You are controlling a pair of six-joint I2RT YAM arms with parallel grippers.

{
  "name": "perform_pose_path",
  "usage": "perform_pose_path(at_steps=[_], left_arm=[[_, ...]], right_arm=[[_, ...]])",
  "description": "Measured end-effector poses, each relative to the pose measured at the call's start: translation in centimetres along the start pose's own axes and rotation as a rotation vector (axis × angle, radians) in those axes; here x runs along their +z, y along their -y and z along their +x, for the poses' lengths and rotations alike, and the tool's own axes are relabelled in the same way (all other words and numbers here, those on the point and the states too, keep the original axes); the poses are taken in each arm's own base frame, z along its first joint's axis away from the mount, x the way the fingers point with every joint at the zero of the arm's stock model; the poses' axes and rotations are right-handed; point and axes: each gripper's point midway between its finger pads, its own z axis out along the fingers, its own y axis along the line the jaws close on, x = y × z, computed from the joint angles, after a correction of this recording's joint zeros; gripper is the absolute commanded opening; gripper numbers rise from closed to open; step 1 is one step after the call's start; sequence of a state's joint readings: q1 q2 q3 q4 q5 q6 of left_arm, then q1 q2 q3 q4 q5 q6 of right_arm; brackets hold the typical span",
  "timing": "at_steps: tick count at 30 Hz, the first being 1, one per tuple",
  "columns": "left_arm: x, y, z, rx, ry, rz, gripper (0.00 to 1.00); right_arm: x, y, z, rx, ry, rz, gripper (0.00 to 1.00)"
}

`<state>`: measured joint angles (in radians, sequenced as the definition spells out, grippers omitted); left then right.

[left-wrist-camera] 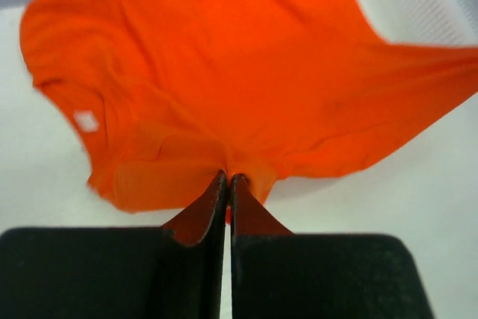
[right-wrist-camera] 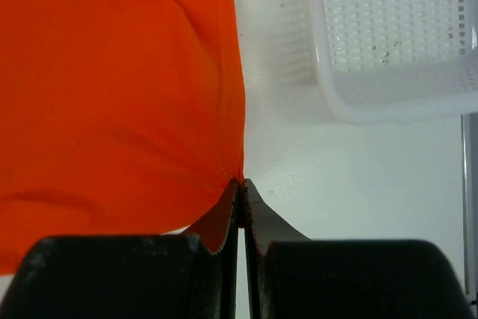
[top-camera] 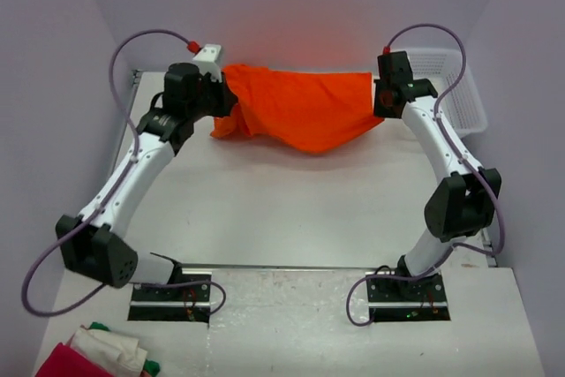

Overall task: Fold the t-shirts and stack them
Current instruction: Flatten out the tshirt

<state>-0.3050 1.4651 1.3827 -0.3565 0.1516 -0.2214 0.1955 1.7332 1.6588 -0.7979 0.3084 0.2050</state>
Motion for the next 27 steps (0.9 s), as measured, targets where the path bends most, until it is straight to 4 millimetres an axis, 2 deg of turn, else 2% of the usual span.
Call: perform_pose_path(at_steps=[4, 7, 10, 13, 16, 19, 22, 24, 27], left_arm=[[-7.2, 1.8, -3.3, -0.06, 0.165, 0.021, 0.0], [-11.0, 2.2, -4.7, -0.088, 0.254, 0.016, 0.0], [-13.1, 2.5, -6.1, -0.087, 0.314, 0.015, 0.0], [-14.7, 3.3, -8.8, -0.047, 0.374, 0.038, 0.0], [-17.8, 4.9, -12.7, 0.023, 0.472, 0.083, 0.0], [-22.8, 6.9, -17.5, 0.098, 0.618, 0.125, 0.0], [-28.8, 8.9, -21.1, 0.16, 0.769, 0.171, 0.0], [-32.2, 10.0, -22.2, 0.191, 0.843, 0.201, 0.0], [-37.0, 11.5, -23.2, 0.232, 0.934, 0.243, 0.0]], right_arm=[[-2.6, 1.1, 0.5, 0.057, 0.031, 0.01, 0.0], [-4.3, 1.7, 1.1, 0.087, 0.062, 0.005, 0.0], [-5.9, 1.9, 2.4, 0.085, 0.093, -0.016, 0.0], [-9.0, 1.4, 1.9, 0.064, 0.175, -0.065, 0.0], [-14.7, 0.5, -0.7, 0.035, 0.35, -0.137, 0.0], [-23.4, 0.5, -4.9, 0.041, 0.578, -0.233, 0.0], [-32.4, 3.1, -8.4, 0.108, 0.812, -0.29, 0.0], [-37.4, 5.3, -9.1, 0.147, 0.929, -0.318, 0.0], [-43.8, 8.5, -9.0, 0.197, 1.063, -0.354, 0.0]])
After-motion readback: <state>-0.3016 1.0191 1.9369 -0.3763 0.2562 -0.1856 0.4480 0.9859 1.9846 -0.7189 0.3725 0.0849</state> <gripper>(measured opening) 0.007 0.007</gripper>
